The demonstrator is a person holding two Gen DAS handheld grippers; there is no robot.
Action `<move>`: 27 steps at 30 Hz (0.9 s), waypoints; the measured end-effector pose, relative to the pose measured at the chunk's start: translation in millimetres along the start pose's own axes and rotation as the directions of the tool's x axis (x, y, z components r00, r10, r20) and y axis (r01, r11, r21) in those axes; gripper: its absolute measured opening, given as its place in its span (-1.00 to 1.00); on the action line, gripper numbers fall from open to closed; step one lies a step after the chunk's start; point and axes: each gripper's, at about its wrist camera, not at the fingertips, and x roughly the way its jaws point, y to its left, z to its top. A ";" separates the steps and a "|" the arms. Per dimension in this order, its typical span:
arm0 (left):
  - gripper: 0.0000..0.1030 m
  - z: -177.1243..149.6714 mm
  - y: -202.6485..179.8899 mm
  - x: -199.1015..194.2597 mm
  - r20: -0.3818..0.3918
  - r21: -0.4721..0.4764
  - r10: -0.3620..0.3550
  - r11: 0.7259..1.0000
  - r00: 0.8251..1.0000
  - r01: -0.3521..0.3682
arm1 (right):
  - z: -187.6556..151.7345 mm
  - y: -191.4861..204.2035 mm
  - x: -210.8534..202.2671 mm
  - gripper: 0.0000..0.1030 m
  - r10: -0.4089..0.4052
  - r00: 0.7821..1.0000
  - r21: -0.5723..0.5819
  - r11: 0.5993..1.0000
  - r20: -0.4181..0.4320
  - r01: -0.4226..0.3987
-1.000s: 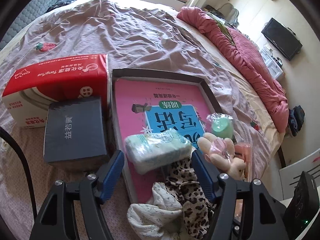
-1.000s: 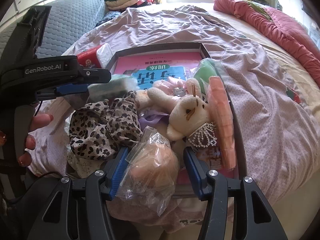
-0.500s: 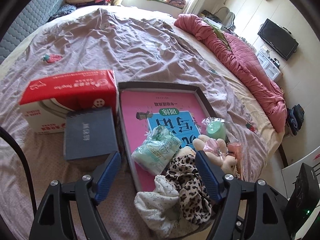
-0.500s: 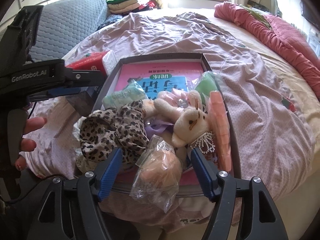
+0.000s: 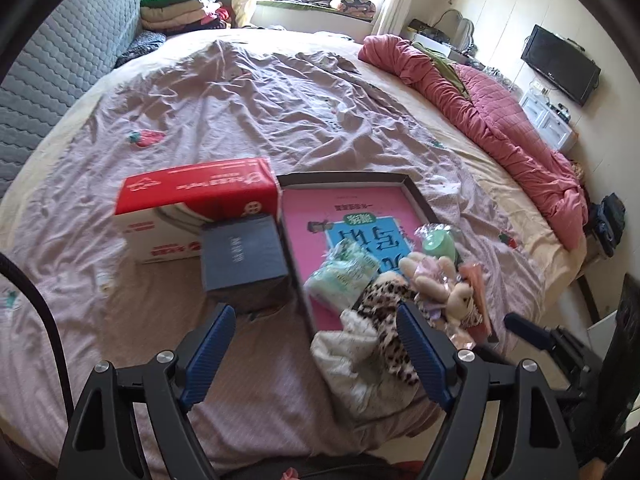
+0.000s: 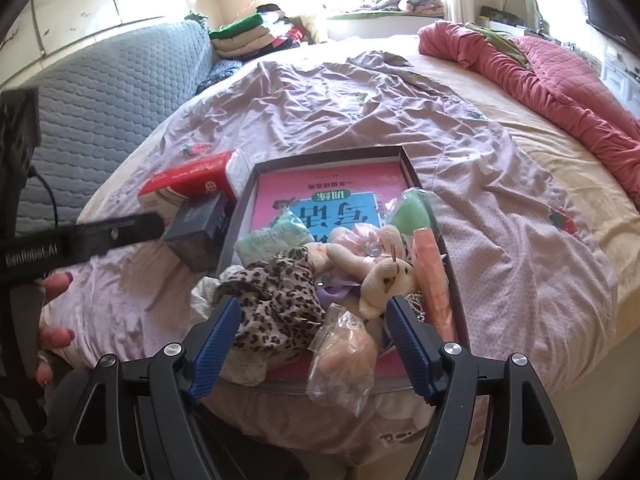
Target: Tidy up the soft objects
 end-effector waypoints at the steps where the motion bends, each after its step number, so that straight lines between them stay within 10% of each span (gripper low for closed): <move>1: 0.60 -3.1 0.6 -4.4 0.000 0.001 0.003 1.000 1.000 -0.003 | 0.5 2.1 -3.0 0.49 0.004 1.000 0.000 1.000 0.005 -0.004; 27: 0.64 -53.3 12.9 -78.9 0.054 -0.025 0.104 0.994 0.993 -0.103 | -5.5 41.9 -78.8 0.59 0.015 0.987 -0.050 0.999 0.161 -0.007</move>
